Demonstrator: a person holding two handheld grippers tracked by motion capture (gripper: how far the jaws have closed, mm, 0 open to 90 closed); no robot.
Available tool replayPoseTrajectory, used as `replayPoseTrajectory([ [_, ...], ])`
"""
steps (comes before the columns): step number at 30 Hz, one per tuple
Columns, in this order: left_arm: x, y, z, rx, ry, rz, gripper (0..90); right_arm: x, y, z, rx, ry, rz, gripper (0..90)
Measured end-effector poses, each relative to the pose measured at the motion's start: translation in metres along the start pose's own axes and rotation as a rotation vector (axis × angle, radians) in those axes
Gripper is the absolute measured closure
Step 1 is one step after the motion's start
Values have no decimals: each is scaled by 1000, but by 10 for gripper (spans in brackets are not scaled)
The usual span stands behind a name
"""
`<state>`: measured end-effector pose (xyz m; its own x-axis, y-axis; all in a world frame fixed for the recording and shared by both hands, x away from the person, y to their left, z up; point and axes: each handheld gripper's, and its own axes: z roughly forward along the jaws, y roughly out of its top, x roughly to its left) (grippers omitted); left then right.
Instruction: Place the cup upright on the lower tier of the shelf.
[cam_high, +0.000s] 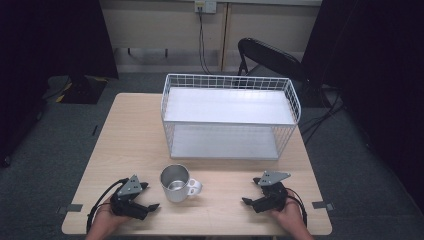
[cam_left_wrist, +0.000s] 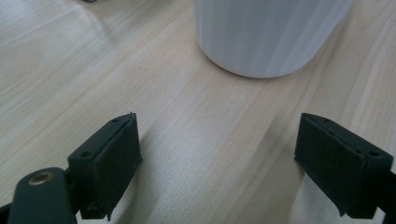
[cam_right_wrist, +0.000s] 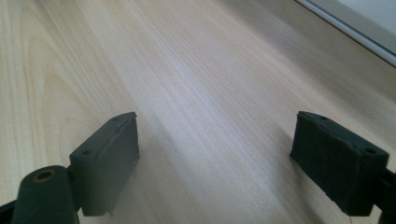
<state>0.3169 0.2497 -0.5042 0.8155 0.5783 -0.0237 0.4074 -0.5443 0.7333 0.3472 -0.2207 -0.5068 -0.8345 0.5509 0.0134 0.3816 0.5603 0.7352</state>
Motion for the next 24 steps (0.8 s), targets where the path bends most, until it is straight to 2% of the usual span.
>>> replayPoseTrajectory([
  [5,-1,1,0,4,16,-15,135,0,0,0,1,-1,2,141],
  [6,-2,3,0,20,32,-32,159,0,0,0,1,-2,3,142],
  [7,-2,5,0,35,37,-27,161,0,0,0,1,-2,4,142],
  [14,-1,10,-2,44,54,-50,282,0,-1,-1,0,-2,2,142],
  [16,0,15,-8,4,41,-63,312,0,-1,-1,0,-1,1,142],
  [18,-3,21,-14,-32,23,-55,320,0,-1,-1,1,-1,2,142],
  [19,-3,21,-14,-32,23,-55,326,0,-1,-1,1,-1,2,142],
  [20,-6,29,-19,-62,8,-47,330,0,-1,-1,1,-1,2,142],
  [21,-6,29,-19,-62,8,-47,336,0,-1,-1,1,-1,2,142],
  [22,-10,36,-24,-84,-2,-28,339,0,-1,-1,1,-1,2,142],
  [24,-14,41,-27,-103,-18,-17,353,0,-1,-1,1,-1,2,142],
])
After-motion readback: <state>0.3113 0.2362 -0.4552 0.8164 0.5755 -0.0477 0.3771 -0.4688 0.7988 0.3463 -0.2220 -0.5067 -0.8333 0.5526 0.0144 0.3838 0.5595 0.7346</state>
